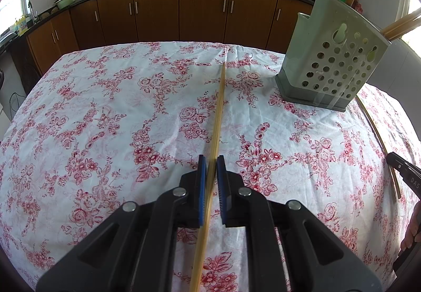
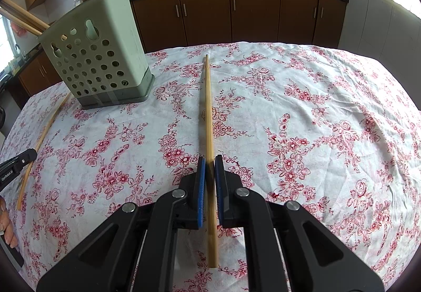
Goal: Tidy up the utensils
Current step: 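Hold the grasped chopsticks in both tools above the table, then lift both held chopsticks upright and carry them over the green holder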
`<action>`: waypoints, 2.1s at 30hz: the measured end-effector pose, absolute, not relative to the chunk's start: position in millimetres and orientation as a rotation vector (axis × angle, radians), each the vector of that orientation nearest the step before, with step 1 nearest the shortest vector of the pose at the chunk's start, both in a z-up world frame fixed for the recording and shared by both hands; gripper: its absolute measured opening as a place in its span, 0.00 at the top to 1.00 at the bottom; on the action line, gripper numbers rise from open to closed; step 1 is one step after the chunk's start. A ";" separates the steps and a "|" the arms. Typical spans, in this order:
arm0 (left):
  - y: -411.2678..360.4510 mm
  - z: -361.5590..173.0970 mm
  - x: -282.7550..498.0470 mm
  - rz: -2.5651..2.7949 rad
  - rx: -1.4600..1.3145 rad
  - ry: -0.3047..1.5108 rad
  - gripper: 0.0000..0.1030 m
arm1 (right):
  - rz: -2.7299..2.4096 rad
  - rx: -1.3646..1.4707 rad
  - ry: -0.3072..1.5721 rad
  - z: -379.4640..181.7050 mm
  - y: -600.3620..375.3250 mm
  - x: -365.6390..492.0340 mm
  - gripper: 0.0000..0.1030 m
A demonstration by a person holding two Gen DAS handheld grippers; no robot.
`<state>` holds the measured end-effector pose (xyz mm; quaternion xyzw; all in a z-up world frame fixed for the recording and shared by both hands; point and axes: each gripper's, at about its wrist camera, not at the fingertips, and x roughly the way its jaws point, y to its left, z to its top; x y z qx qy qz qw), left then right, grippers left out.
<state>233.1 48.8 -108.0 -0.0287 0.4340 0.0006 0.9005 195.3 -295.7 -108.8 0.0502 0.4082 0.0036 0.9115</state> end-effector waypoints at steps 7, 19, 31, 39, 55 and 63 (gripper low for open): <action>49.0 -107.9 233.1 0.001 -0.060 0.898 0.88 | 0.008 0.104 0.841 -109.2 -296.1 195.2 0.91; 49.3 -107.8 233.1 0.001 -0.061 0.899 0.88 | 0.009 0.104 0.842 -109.0 -296.4 195.4 0.91; 49.8 -107.6 232.9 0.001 -0.062 0.899 0.88 | 0.010 0.108 0.842 -110.5 -295.4 196.1 0.91; 45.8 -105.6 211.7 -0.022 -0.008 0.904 0.91 | 0.028 0.129 0.841 -110.9 -292.3 182.2 0.92; 30.1 -2.2 167.7 -0.073 0.031 0.634 0.92 | 0.024 0.064 0.533 -14.8 -291.7 151.0 0.92; 33.1 50.5 164.7 -0.127 -0.012 0.540 0.93 | 0.071 0.064 0.434 25.5 -284.1 149.7 0.92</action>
